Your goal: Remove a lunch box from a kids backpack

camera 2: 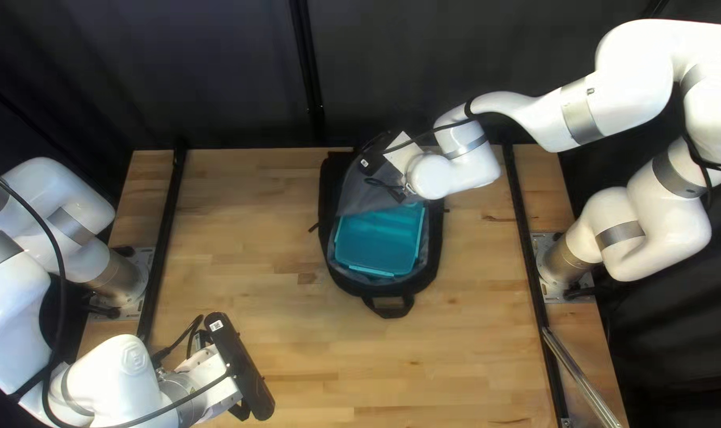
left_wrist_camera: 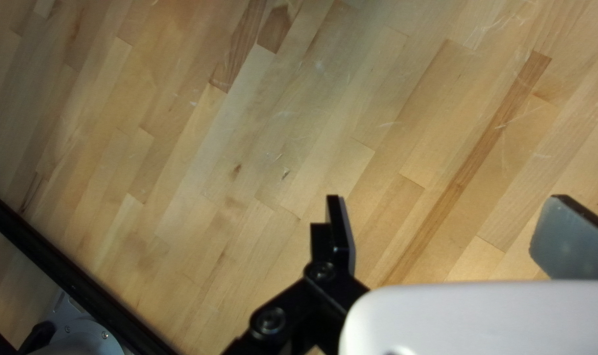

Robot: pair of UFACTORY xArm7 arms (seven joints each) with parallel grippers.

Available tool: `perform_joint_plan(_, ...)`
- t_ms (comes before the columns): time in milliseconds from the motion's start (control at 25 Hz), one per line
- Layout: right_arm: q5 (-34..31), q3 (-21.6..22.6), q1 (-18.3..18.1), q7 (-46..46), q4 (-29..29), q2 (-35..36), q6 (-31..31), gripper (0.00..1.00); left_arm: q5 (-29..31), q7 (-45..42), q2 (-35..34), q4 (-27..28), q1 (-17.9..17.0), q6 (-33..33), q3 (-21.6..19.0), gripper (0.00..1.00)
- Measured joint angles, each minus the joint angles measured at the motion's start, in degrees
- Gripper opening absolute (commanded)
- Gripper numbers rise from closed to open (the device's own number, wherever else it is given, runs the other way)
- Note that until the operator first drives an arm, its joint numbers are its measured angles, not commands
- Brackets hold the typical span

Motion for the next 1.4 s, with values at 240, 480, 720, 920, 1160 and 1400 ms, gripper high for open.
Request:
perform_joint_plan(240,0.8,0.6,0.3,2.3,0.8,0.3,1.7,0.0,0.0,0.0,0.0,0.0,0.0,0.0,0.0,1.0)
perform_joint_plan(480,0.8,0.4,0.2,2.3,1.1,1.0,1.1,0.0,0.0,0.0,0.0,0.0,0.0,0.0,0.0,1.0)
perform_joint_plan(720,0.8,0.4,0.2,2.3,1.1,1.0,1.1,0.0,0.0,0.0,0.0,0.0,0.0,0.0,0.0,1.0)
perform_joint_plan(920,0.8,0.4,0.2,2.3,1.1,1.0,1.1,0.0,0.1,0.1,0.3,0.7,-0.1,0.4,-0.1,1.0)
perform_joint_plan(1160,0.8,0.4,0.2,2.3,1.1,1.0,1.1,0.0,10.9,9.0,5.6,15.5,-1.6,20.2,-1.8,1.0)
perform_joint_plan(1400,0.8,0.4,0.2,2.3,1.1,1.0,1.1,0.0,21.6,17.9,9.8,18.5,1.2,21.6,1.1,1.0)
